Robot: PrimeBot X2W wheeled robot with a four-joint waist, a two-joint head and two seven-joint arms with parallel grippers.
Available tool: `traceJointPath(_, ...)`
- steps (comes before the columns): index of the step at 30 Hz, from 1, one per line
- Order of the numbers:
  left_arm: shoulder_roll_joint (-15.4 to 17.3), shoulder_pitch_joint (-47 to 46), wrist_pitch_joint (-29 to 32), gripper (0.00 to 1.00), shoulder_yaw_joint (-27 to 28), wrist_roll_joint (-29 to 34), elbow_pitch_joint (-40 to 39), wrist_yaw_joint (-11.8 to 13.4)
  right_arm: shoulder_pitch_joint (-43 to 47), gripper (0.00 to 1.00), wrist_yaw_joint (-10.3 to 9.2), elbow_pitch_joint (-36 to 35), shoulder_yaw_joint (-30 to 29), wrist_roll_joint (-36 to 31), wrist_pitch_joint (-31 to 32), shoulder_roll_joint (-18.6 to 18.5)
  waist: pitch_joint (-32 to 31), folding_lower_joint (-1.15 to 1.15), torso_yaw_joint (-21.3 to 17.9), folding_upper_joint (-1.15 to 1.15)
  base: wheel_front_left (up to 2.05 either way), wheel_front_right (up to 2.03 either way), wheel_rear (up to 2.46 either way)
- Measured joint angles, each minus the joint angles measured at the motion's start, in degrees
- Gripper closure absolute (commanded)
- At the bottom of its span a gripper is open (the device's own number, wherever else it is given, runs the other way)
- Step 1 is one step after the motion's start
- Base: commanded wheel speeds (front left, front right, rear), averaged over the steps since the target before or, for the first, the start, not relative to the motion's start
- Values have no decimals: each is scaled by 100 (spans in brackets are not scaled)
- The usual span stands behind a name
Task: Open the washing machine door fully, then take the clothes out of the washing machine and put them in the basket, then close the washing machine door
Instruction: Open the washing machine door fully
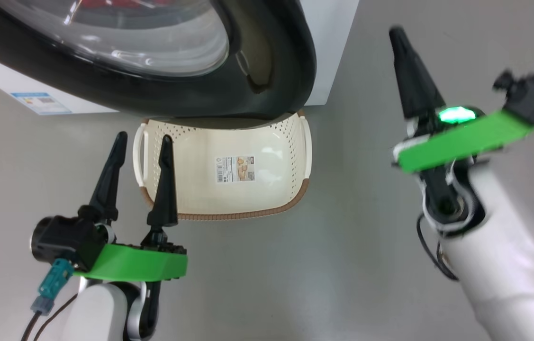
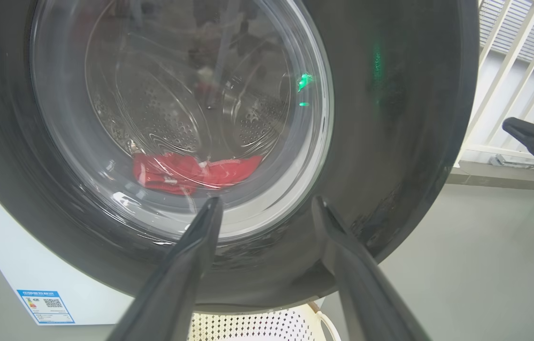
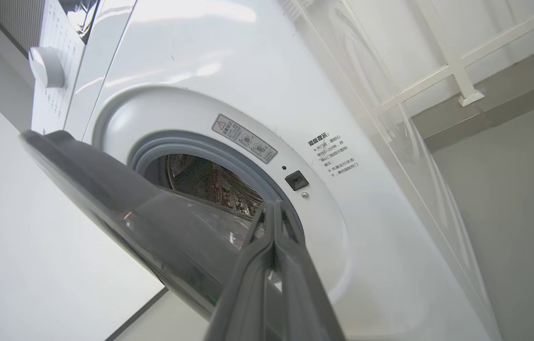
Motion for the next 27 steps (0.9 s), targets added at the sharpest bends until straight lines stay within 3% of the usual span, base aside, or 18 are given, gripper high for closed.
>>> traceJointPath(9,1,-82,0,0,-96,-9,-30,42,-957,100,-1,397,-216,2998,1518,-68,170,0,143,0,0,0,0)
traceJointPath(13,0,-134,0,0,-122,-9,-22,42,-1304,100,-1,788,-407,3952,2479,-107,208,0,226,0,0,0,0)
traceJointPath(14,-1,-135,0,0,-136,-10,-14,42,-1460,100,-1,1071,-450,4398,3016,-116,210,0,265,0,0,0,0)
traceJointPath(21,0,-137,0,0,-180,-10,11,42,-2034,100,-1,1942,-371,5343,4569,-163,202,0,385,0,0,0,0)
traceJointPath(27,0,-152,0,0,-168,0,97,42,-2437,100,-1,2350,-78,5488,5222,-242,237,0,464,0,0,0,0)
